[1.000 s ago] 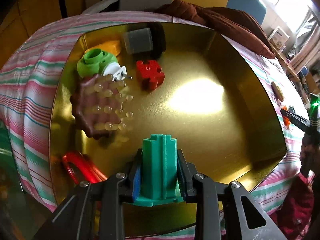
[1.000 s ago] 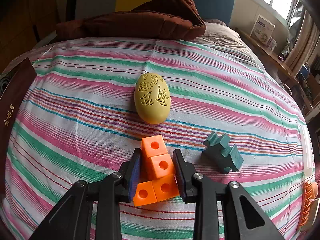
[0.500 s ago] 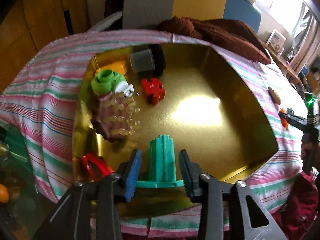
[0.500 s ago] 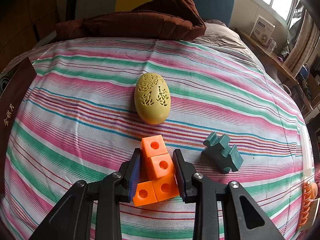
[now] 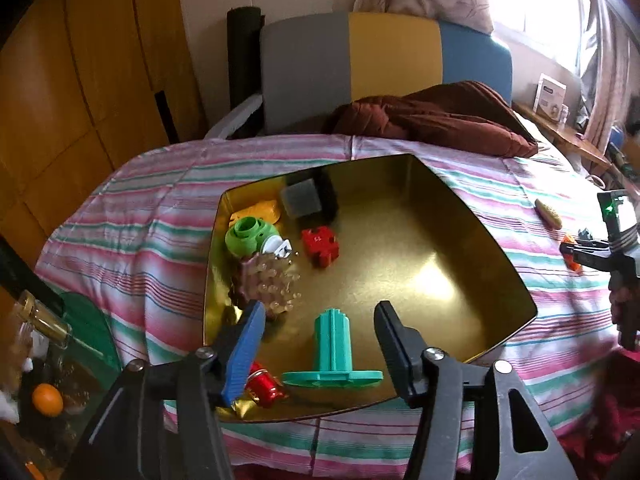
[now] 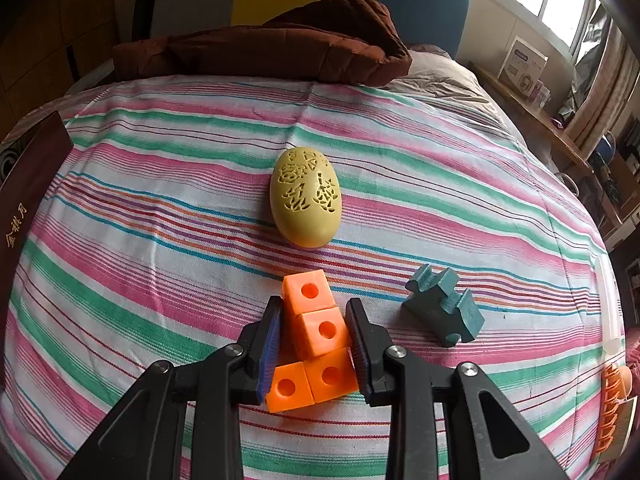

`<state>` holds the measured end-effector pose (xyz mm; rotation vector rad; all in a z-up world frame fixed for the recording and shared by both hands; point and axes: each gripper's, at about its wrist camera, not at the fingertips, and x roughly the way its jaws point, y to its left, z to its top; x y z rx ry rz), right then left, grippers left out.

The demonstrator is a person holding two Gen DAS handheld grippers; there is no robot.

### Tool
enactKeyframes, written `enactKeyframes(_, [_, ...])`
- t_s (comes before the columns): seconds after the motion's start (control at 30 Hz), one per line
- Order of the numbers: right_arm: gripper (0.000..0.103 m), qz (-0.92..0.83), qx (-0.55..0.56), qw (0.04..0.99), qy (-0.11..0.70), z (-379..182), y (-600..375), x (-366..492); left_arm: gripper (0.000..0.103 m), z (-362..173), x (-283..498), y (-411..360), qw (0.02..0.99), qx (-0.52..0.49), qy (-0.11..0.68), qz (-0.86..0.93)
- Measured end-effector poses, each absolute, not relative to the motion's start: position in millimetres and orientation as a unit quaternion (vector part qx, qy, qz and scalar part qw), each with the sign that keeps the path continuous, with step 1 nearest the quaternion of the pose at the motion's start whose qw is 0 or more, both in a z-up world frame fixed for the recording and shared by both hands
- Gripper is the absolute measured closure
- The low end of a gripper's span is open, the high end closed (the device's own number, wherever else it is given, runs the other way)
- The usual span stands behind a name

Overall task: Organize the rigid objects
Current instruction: 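Carry the teal part into the gold tray and open the left tool, then carry the orange cube stack into the gold tray and open the right tool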

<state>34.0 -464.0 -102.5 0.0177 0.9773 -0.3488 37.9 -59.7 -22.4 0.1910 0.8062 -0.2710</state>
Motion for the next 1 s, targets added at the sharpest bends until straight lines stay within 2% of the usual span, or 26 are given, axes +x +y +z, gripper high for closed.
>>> enactKeyframes(0.3, [0.072, -0.165, -0.002, 0.863, 0.478, -103.2, -461.9, 35.3, 0.044, -20.3, 25.4, -63.9, 0.906, 0.092, 0.386, -0.145])
enactKeyframes(0.67, [0.074, -0.157, 0.008, 0.831, 0.533, -95.6, -444.1, 34.0, 0.044, -26.7, 21.4, -52.3, 0.906, 0.072, 0.391, -0.149])
enactKeyframes(0.87, [0.075, -0.134, -0.030, 0.819, 0.556, -93.8, -418.7, 32.2, 0.044, -29.1, 19.2, -42.2, 0.907, 0.057, 0.390, -0.146])
enactKeyframes(1.0, [0.077, -0.125, -0.024, 0.826, 0.549, -81.2, -407.3, 32.0, 0.044, -28.2, 18.6, -33.9, 0.910, 0.050, 0.386, -0.141])
